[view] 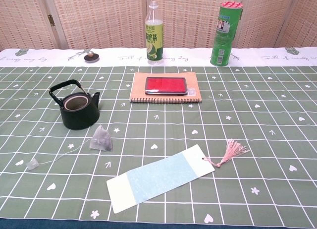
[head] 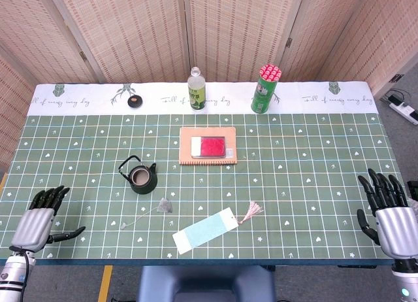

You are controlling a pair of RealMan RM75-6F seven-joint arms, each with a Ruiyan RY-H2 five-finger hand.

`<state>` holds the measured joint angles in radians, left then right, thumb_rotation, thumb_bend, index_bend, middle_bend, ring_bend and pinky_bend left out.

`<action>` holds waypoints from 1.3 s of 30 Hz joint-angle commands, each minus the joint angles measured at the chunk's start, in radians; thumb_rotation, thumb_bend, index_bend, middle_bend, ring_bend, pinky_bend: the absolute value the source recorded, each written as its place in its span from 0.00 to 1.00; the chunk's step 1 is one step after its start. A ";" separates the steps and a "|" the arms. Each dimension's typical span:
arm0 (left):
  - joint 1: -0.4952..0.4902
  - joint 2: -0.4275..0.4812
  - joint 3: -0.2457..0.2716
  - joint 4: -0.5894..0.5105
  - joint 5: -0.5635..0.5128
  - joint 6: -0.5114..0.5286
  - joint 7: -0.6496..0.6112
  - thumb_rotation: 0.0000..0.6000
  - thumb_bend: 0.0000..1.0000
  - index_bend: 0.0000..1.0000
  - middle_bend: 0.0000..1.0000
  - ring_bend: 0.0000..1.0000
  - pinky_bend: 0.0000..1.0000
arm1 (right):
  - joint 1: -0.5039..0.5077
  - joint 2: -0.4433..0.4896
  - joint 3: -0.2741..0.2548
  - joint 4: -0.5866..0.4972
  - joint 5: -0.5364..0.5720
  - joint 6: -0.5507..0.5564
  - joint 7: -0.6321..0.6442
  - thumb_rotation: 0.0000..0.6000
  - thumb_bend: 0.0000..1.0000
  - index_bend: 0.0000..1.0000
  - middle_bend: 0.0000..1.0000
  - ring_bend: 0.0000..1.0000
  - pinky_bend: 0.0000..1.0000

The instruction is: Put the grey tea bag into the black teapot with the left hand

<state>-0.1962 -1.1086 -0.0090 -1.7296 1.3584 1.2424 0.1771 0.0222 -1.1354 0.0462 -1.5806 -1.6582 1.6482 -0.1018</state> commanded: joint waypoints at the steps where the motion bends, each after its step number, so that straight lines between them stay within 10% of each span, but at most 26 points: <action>1: -0.040 0.043 0.009 -0.091 -0.033 -0.062 0.086 0.56 0.04 0.06 0.31 0.38 0.55 | 0.001 -0.002 -0.002 -0.004 -0.011 0.003 -0.005 1.00 0.51 0.00 0.00 0.00 0.00; 5: -0.054 0.051 0.001 -0.157 -0.046 -0.055 0.159 0.98 0.05 0.19 0.78 0.83 0.93 | 0.009 -0.006 -0.006 -0.003 -0.014 -0.016 -0.009 1.00 0.51 0.00 0.00 0.00 0.00; 9: -0.055 0.030 -0.008 -0.200 -0.083 -0.042 0.182 1.00 0.05 0.33 0.99 1.00 1.00 | 0.011 -0.002 -0.006 -0.004 -0.016 -0.017 -0.001 1.00 0.51 0.00 0.00 0.00 0.00; 18: -0.070 -0.064 -0.048 -0.237 -0.244 -0.004 0.297 1.00 0.10 0.54 1.00 1.00 1.00 | 0.011 0.003 -0.009 -0.009 -0.030 -0.009 0.009 1.00 0.51 0.00 0.00 0.00 0.00; 39: -0.186 -0.246 -0.092 -0.235 -0.612 -0.026 0.407 0.88 0.38 0.49 1.00 1.00 1.00 | 0.009 0.017 -0.014 -0.010 -0.064 0.019 0.041 1.00 0.51 0.00 0.00 0.00 0.00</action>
<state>-0.3773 -1.3500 -0.1042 -1.9635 0.7501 1.2155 0.5797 0.0319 -1.1186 0.0319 -1.5901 -1.7214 1.6658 -0.0619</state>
